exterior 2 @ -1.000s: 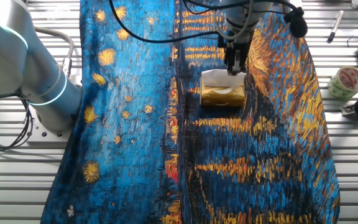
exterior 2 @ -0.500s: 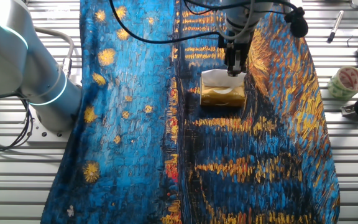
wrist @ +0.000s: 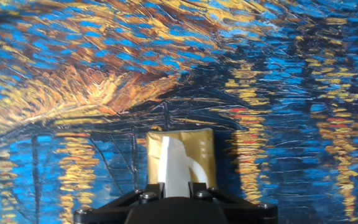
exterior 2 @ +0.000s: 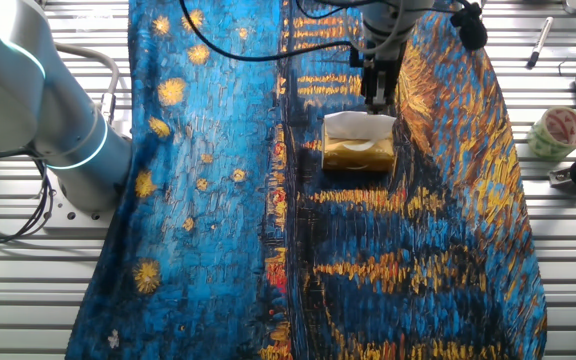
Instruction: Pull out a napkin
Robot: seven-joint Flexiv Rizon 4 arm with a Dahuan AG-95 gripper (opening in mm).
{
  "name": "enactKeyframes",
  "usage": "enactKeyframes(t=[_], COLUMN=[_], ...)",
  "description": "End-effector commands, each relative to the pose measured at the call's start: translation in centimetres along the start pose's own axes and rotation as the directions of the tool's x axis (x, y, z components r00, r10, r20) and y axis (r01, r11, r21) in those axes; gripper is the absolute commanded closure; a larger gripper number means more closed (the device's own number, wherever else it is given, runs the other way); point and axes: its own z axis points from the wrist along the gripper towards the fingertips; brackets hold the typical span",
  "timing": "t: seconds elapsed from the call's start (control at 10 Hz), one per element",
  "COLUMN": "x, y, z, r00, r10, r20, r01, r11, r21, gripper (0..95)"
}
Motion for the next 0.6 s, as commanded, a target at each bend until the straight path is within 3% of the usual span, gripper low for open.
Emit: enactKeyframes(t=[0.1,0.6], x=[0.02,0.22], y=[0.38,0.43], z=[0.28,1.23], r00=[1.000,1.000], r10=[0.010,0.004], r20=[0.003,0.012], r01=[-0.010,-0.004], r11=[1.000,1.000], r21=[0.002,-0.002], gripper=[76.0,76.0])
